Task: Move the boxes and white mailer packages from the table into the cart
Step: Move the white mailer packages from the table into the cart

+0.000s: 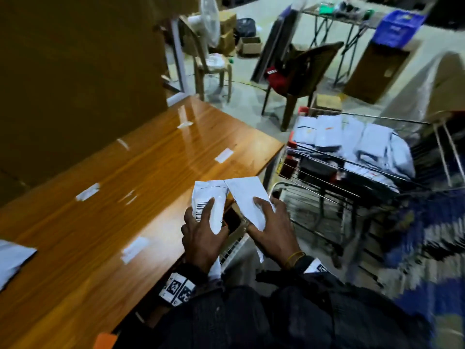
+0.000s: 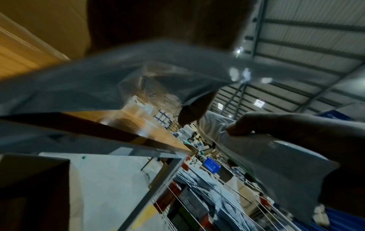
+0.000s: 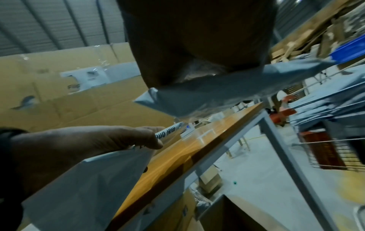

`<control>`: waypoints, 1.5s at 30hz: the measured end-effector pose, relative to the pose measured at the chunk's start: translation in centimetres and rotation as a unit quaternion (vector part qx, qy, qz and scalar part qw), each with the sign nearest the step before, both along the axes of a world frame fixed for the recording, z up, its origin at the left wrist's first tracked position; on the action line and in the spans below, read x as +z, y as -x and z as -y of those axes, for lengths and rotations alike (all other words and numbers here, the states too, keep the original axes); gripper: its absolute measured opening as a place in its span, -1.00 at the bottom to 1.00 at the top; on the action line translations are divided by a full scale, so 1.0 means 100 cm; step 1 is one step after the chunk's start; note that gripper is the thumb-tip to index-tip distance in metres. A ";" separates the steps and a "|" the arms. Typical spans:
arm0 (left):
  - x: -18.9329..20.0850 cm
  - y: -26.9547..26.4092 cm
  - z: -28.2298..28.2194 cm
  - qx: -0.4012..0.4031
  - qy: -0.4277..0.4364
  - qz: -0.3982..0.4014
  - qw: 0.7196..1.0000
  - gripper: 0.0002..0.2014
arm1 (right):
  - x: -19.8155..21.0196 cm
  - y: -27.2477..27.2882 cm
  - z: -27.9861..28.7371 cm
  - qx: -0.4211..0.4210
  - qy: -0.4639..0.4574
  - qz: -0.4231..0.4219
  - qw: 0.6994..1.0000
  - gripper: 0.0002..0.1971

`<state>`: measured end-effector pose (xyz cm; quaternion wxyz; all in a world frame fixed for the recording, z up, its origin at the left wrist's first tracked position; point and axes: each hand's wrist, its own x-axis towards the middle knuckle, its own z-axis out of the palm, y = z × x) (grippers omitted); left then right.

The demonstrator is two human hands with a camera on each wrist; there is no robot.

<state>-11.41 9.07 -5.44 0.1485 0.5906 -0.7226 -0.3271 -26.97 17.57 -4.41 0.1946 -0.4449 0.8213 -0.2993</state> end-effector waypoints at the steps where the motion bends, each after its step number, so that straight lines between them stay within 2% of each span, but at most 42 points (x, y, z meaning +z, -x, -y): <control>1: 0.001 0.013 0.000 -0.016 -0.001 0.002 1.000 -0.23 | -0.001 0.011 -0.006 -0.016 0.004 0.004 1.000 -0.27; 11: 0.001 0.130 0.010 -0.161 0.018 0.026 0.987 -0.21 | -0.015 0.103 -0.029 -0.145 0.007 0.031 0.989 -0.25; 21: 0.001 0.274 0.080 -0.259 -0.004 -0.021 0.966 -0.19 | -0.018 0.227 0.010 -0.265 0.013 0.004 0.964 -0.23; 24: -0.004 0.309 0.101 -0.292 -0.005 -0.031 0.956 -0.18 | -0.020 0.257 0.022 -0.285 0.000 0.008 0.958 -0.29; 29: -0.019 0.354 0.124 -0.330 0.034 0.000 0.943 -0.18 | -0.037 0.294 0.022 -0.305 -0.007 0.017 0.952 -0.33; 33: -0.025 0.388 0.128 -0.357 0.012 0.009 0.934 -0.18 | -0.036 0.332 0.017 -0.277 -0.039 0.021 0.960 -0.52; 38: -0.042 0.428 0.130 -0.387 -0.013 -0.037 0.921 -0.20 | -0.052 0.398 -0.002 -0.245 -0.056 0.005 0.968 -0.63; 43: -0.058 0.475 0.132 -0.385 -0.014 -0.032 0.922 -0.16 | -0.074 0.493 -0.026 -0.179 -0.114 0.010 0.977 -0.66; 45: -0.058 0.495 0.129 -0.396 -0.017 -0.038 0.917 -0.18 | -0.073 0.529 -0.030 -0.128 -0.136 0.024 0.982 -0.67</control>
